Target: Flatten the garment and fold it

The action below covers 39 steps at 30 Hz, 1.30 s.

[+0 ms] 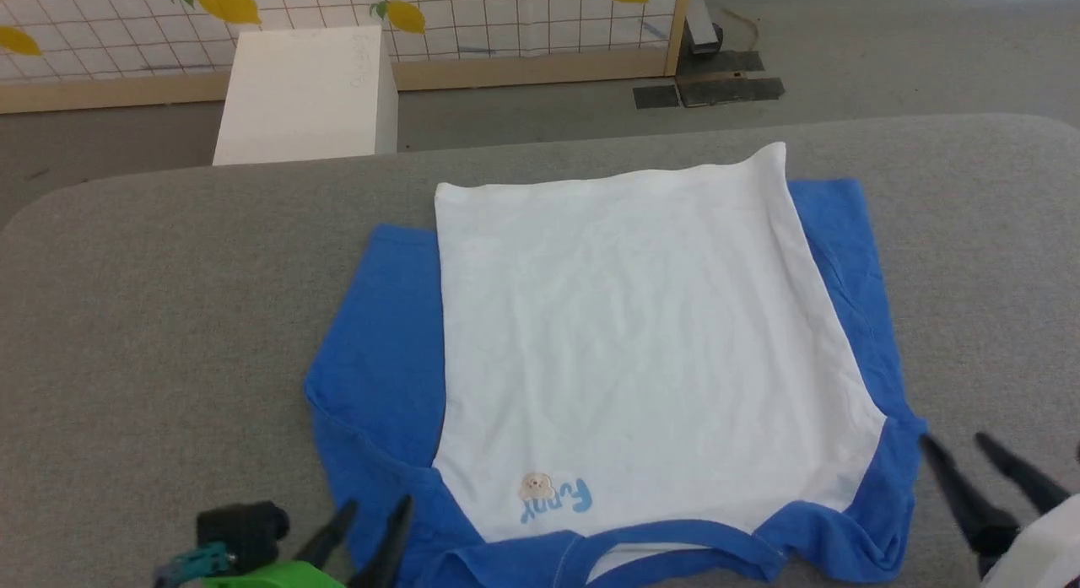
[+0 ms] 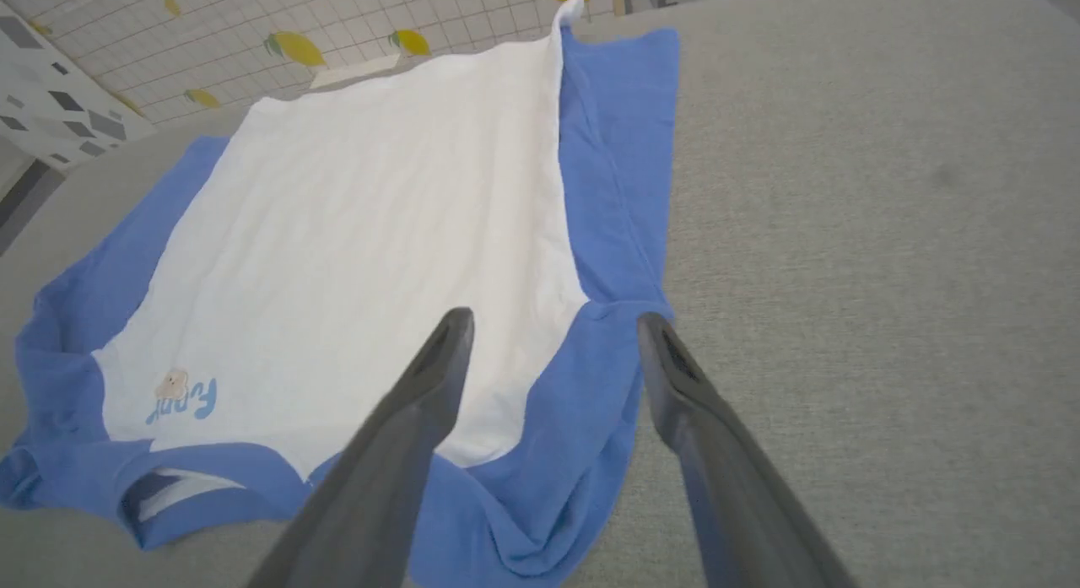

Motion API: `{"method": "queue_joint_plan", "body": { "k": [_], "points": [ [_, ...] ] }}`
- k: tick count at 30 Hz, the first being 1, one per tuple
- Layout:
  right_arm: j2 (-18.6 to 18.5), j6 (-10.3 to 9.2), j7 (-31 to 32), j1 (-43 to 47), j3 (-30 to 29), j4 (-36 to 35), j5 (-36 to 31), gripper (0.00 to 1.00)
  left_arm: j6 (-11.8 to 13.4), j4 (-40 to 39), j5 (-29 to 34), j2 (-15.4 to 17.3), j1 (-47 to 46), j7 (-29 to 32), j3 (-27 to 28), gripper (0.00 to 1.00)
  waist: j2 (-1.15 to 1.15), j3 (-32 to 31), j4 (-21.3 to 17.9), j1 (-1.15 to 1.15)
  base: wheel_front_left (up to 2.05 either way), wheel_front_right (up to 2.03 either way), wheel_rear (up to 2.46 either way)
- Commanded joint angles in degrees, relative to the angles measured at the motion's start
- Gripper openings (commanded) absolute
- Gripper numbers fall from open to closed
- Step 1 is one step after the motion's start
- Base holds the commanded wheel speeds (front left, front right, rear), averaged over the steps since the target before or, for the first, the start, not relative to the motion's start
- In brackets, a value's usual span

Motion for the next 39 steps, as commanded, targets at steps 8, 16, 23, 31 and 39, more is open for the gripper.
{"method": "queue_joint_plan", "body": {
  "k": [8, 16, 23, 31, 39],
  "points": [
    [13.0, -0.08, -14.8, -1.3, -10.1, -9.8, -16.1, 1.00, 5.7, -3.9, 6.7, -5.7, 0.6, -18.5, 6.3, 1.00, 0.00, -0.9, 0.9, 0.00, 0.00, 0.00, 0.00],
    [16.9, -0.08, -26.6, 0.6, -6.3, -5.8, -23.7, 1.00, 5.9, 2.2, 20.1, -12.4, -1.4, -23.5, 8.0, 1.00, 0.00, -0.7, 0.9, 0.00, 0.00, 0.00, 0.00],
    [17.2, -0.08, -29.9, 0.5, -1.7, 0.0, -25.3, 1.00, 1.9, 3.2, 29.7, -17.7, -0.3, -23.6, 11.5, 1.00, 0.00, -0.5, 0.8, 0.00, 0.00, 0.00, 0.00],
    [17.3, -0.08, -30.4, -1.1, -1.6, 0.8, -25.8, 1.00, -3.0, 3.6, 33.0, -18.8, -2.2, -23.6, 14.4, 1.00, 0.00, 1.2, 1.0, 0.00, 0.00, 0.00, 0.00],
    [17.3, -0.08, -30.9, -3.0, -1.3, -0.5, -25.8, 1.00, -10.9, 6.3, 33.2, -12.5, -19.2, -14.9, 13.6, 1.00, 0.00, 6.4, 1.8, 0.00, 0.00, 0.00, 0.00]
  ]
}}
